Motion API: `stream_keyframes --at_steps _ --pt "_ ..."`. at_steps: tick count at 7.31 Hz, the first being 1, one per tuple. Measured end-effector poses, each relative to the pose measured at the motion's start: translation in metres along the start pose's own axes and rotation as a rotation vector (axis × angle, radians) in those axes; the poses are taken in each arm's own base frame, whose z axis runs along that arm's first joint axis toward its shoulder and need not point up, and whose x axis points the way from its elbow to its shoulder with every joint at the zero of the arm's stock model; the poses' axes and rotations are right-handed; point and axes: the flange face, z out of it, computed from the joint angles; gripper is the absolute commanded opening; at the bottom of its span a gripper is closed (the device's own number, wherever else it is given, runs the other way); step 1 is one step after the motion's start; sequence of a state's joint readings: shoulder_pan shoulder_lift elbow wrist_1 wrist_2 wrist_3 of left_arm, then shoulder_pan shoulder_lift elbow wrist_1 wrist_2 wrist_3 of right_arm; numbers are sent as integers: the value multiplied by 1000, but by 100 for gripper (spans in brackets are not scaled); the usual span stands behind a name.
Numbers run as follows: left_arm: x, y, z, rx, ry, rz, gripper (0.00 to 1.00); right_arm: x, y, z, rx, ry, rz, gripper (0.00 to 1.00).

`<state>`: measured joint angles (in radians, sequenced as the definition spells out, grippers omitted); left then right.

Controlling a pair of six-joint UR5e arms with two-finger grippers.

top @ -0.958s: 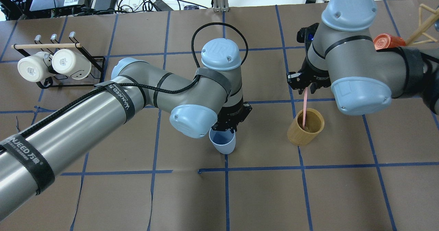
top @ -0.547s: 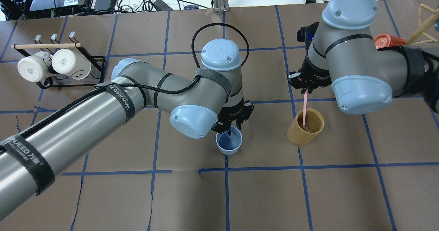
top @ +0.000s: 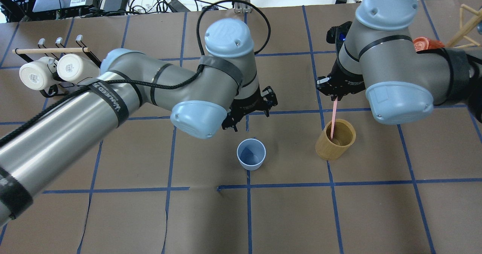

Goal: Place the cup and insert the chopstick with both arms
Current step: 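Set the blue cup down and raise the left gripper while the right lifts the chopstick, then move the pink chopstick over the blue cup and lower it inside with the right gripper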

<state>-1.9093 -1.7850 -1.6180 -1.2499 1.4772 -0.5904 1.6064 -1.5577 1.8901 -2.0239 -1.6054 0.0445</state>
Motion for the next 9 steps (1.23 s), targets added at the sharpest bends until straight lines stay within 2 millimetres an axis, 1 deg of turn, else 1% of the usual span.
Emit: stream_keyframes --at_steps 1,2,3,4,5,6,7,8,9 --pt "-20 -11 -34 0 -6 97 100 0 -3 -8 9 0 0 14" --pt "-43 -17 -66 -13 -18 191 100 1 -6 -18 13 3 0 13" --pt "-69 -20 -93 -29 -27 259 100 2 -9 -28 22 5 0 13" --pt "-93 -23 -113 -36 -31 287 100 2 -11 -42 43 6 1 13" --pt "-113 -26 -124 -34 -31 300 100 2 -12 -60 71 4 2 13" --pt "-127 -28 -131 -27 -30 305 100 2 -12 -82 96 0 1 13" --pt "-138 -32 -136 -12 -28 298 100 2 -14 -110 115 -5 -2 12" --pt "-146 -35 -142 5 -27 286 100 -2 -16 -143 127 -10 -13 12" --pt "-153 -36 -146 16 -27 275 100 -11 -17 -177 142 -14 -34 11"
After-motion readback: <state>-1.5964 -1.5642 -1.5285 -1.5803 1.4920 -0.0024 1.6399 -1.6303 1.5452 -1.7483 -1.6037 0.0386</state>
